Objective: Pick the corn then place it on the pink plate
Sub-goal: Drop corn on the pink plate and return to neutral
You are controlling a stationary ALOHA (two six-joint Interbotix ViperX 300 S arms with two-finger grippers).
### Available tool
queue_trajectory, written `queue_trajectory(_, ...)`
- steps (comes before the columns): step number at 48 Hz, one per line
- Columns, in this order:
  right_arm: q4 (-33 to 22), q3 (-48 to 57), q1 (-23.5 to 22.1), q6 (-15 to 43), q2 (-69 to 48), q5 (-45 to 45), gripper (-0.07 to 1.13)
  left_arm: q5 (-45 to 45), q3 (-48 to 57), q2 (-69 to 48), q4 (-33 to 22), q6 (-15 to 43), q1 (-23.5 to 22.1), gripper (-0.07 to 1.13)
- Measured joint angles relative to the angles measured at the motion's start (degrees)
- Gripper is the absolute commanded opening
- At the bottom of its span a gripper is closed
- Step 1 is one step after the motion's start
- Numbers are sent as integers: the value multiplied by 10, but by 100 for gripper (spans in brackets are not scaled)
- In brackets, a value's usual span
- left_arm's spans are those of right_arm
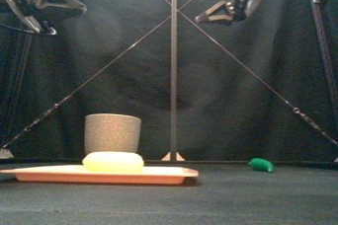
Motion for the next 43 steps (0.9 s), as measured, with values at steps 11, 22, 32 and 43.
queue_trajectory(11,22,106,2,4,-158,-54,103,0,0,-2,1,0,6,-2)
queue_trajectory(22,33,165,3,5,-232,-61,103,0,0,-3,0,0,10,-2)
queue_trajectory(32,42,206,3,5,-248,-105,103,0,0,-2,0,0,14,-2)
queue_trajectory(43,42,232,3,3,-258,-143,103,0,0,-2,0,0,16,-2)
